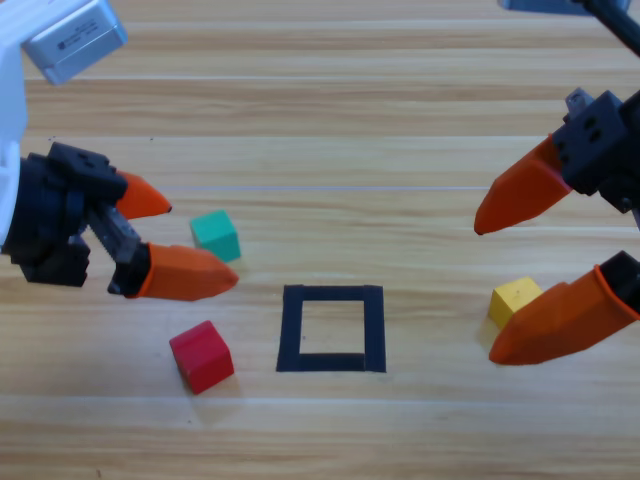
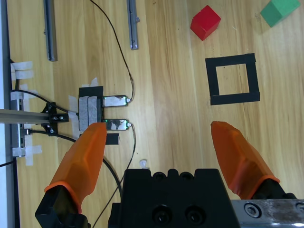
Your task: Stack the blocks in the rectangular block: red at the bottom, yellow in the middle, green on top
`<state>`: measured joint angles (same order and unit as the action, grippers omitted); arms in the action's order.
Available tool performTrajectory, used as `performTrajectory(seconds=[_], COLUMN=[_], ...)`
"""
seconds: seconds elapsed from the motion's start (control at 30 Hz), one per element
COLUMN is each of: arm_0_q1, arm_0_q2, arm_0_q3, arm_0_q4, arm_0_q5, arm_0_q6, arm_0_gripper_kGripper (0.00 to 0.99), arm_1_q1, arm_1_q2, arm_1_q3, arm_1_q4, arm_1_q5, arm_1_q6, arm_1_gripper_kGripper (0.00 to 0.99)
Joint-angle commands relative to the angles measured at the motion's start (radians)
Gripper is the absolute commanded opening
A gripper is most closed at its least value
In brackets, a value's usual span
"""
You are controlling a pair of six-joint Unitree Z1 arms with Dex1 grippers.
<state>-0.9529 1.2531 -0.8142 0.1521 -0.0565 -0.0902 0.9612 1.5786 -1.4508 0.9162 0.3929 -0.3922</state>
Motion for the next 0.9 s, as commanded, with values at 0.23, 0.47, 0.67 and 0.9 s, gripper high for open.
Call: performTrajectory(seconds=[0.23, 0.47, 0.67, 0.9], arm_0_q1=[-0.017, -0.015, -0.017, -0.017], arm_0_q2=[-0.032, -0.035, -0.018, 0.141], arm_0_q3=[0.049, 0.021, -0.013, -0.118], arm_0_q4=[0.007, 0.049, 0.133, 0.314], arm_0_q5=[0.011, 0.119, 0.288, 0.366], arm_0_q6=[-0.017, -0.125, -0.385, -0.655], arm_0_gripper_kGripper=[0.990, 0.990, 0.990, 0.990], arm_1_q1=[0.024, -0.053, -0.180, -0.259], arm_1_q2=[0.008, 0.064, 0.244, 0.334], arm_1_q3=[0.046, 0.052, 0.053, 0.081], arm_1_q4=[0.013, 0.001, -0.042, -0.148], arm_1_q5=[-0.062, -0.307, -0.405, -0.542], arm_1_q6=[0.046, 0.131, 0.171, 0.294], arm_1_gripper_kGripper=[0.969, 0.969, 0.969, 0.969])
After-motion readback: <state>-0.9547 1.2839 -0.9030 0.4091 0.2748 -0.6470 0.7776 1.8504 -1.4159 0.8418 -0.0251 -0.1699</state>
